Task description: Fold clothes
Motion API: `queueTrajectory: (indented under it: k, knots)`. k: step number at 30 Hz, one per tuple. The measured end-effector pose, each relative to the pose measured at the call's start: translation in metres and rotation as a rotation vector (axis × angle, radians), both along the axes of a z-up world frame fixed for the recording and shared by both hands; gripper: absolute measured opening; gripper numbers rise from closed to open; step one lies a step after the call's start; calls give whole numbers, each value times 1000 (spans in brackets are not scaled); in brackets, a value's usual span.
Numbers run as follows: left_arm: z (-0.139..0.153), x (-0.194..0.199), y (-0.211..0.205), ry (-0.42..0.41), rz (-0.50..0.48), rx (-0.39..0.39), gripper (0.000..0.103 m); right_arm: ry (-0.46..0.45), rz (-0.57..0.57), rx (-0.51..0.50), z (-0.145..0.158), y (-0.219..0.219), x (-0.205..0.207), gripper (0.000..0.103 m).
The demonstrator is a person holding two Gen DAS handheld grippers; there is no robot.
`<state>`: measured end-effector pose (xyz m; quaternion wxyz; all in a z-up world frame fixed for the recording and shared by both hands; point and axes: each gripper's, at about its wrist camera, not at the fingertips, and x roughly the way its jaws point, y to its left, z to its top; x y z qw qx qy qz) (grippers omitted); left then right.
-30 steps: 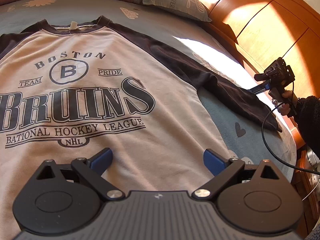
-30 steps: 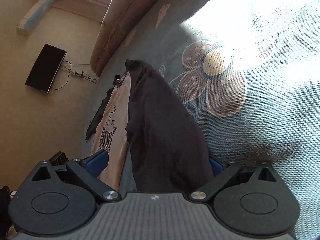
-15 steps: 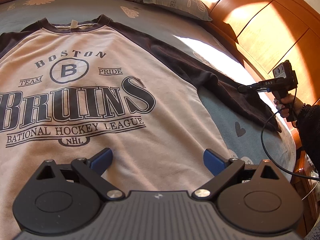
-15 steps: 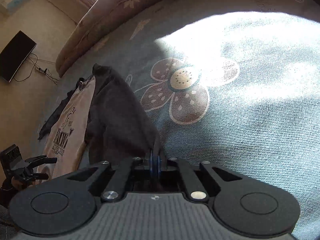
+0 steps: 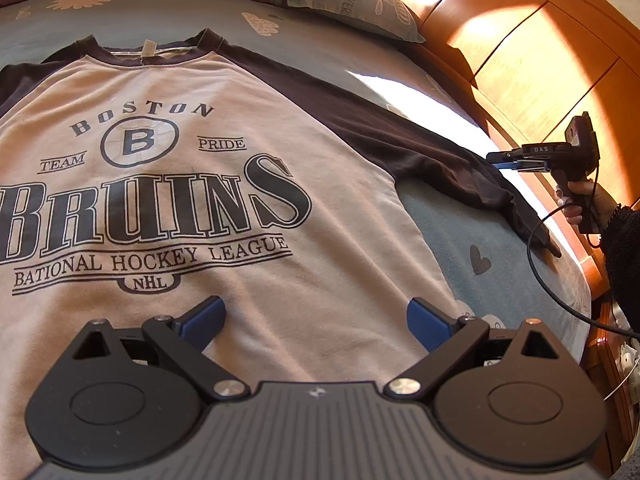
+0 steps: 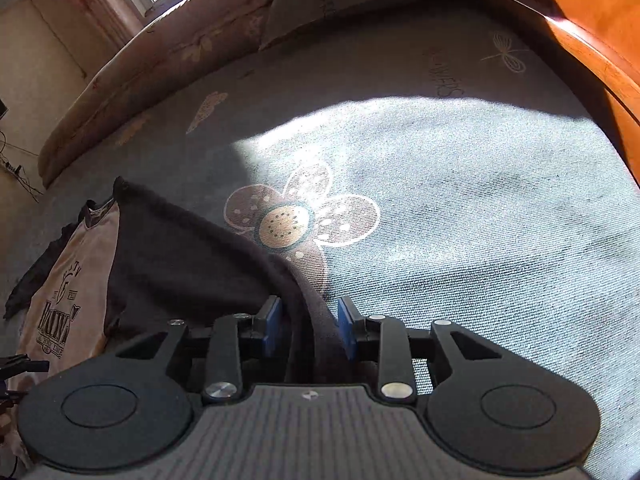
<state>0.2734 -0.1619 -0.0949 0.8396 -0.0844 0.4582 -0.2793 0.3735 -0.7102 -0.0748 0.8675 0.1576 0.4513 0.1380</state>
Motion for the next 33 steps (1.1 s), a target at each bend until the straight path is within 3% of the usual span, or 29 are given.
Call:
queueTrajectory:
  k: [5,9,13,15,18,23,29,32,33]
  knots:
    - [0,-2,-1,-2,1,1,97,-36,-146,28,20,-37,-77,52]
    - [1,-2,1,1,2,-6,97,-14,-370,179,2,-78,-144,56]
    - [0,-2,1,5,1,-5,97,-10,-498,369,-26,-84,-193,62]
    - [0,-2,0,5,1,-1,97,9,-547,469,-46,-76,-205,64]
    - [0,-1,-3,1,-2,8,97,-44,-597,612,-65,-75,-207,65]
    - [0,-3,-5,-2,-3,17,98,-50,-589,576,-62,-72,-170,64]
    - [-2,-3,-3,-7,-11,6,100,-60,-623,602,-67,-49,-196,64]
    - [-1,-3,-6,-12,-13,15,100,-83,-627,534,-65,-44,-193,54]
    - [-1,-3,-5,-11,-13,14,100,-77,-635,509,-64,-44,-189,39]
